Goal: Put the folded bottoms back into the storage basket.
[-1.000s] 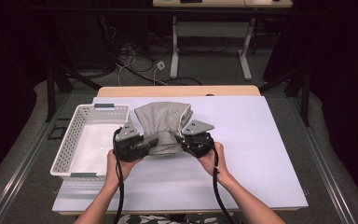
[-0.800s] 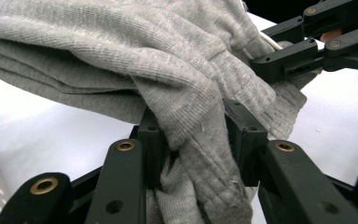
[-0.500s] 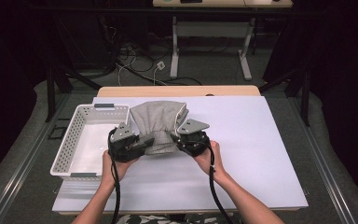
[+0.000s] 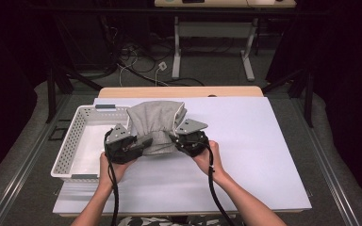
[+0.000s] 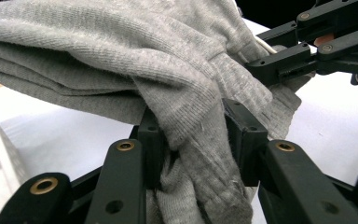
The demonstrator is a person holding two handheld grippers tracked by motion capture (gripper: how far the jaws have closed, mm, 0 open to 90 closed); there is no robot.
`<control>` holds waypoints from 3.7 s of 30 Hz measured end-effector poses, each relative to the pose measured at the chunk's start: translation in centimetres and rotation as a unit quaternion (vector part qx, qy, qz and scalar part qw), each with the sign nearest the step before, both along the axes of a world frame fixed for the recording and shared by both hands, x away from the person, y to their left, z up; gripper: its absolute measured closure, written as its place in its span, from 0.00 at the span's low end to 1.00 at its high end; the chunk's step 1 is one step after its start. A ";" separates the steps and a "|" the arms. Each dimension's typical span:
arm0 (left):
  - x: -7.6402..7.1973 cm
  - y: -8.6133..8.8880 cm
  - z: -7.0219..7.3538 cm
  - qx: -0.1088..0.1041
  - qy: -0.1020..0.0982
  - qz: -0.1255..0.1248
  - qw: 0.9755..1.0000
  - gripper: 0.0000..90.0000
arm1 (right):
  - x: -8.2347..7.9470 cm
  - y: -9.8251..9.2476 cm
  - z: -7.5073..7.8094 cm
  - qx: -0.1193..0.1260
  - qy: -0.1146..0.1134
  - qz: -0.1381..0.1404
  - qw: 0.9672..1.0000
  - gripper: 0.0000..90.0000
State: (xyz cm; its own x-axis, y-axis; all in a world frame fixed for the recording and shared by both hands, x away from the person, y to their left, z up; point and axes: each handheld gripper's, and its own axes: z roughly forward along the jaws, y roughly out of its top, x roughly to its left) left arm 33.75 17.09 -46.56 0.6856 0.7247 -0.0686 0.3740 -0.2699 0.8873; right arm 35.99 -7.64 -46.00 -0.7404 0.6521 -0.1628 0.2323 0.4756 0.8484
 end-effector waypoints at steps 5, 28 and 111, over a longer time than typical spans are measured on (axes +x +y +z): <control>-0.2 0.4 0.1 0.001 -0.003 0.005 1.000 0.70 | 0.0 0.5 0.0 0.003 -0.002 0.002 1.000 0.83; -0.2 1.3 0.7 0.004 -0.007 0.010 1.000 0.70 | 0.1 1.4 0.6 0.001 -0.011 0.009 1.000 0.83; -1.5 9.7 2.1 0.009 0.002 0.058 0.998 0.70 | 0.6 9.7 1.3 0.030 0.001 0.055 0.998 0.83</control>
State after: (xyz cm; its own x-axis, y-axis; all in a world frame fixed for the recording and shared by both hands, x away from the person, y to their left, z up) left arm 32.27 26.83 -44.42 0.5969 0.8003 -0.0572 0.4074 -0.2409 0.8809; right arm 36.55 2.07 -44.74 -0.8081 0.5758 -0.1243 0.1841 0.4474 0.8752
